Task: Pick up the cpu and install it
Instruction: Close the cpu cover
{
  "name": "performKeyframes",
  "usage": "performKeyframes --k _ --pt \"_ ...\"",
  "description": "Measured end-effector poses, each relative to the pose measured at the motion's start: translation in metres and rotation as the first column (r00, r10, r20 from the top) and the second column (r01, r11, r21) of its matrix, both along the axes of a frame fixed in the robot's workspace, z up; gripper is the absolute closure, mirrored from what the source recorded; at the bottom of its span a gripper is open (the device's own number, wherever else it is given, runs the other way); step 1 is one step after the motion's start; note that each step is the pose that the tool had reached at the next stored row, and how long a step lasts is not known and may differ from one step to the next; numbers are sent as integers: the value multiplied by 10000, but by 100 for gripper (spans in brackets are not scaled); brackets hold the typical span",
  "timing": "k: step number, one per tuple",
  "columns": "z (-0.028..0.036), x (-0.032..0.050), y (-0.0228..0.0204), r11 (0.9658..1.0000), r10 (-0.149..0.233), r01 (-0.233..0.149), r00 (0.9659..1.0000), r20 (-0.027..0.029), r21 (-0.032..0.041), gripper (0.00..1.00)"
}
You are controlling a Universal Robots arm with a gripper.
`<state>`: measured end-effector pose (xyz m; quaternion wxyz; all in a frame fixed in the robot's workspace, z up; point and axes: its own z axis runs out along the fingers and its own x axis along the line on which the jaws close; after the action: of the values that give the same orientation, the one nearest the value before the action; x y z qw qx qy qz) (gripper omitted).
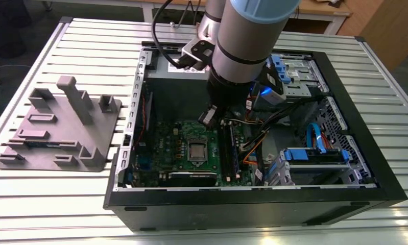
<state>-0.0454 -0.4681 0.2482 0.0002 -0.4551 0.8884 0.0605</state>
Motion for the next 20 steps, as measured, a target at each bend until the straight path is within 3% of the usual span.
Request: performKeyframes --k 4,12,20 --pt "0 -6 -25 10000 10 -10 10000 0 -1 90" --pt "-1 -29 -170 10000 42 -42 10000 0 1 90" --pt "-10 -138 -182 9999 155 -155 9999 1 1 90"
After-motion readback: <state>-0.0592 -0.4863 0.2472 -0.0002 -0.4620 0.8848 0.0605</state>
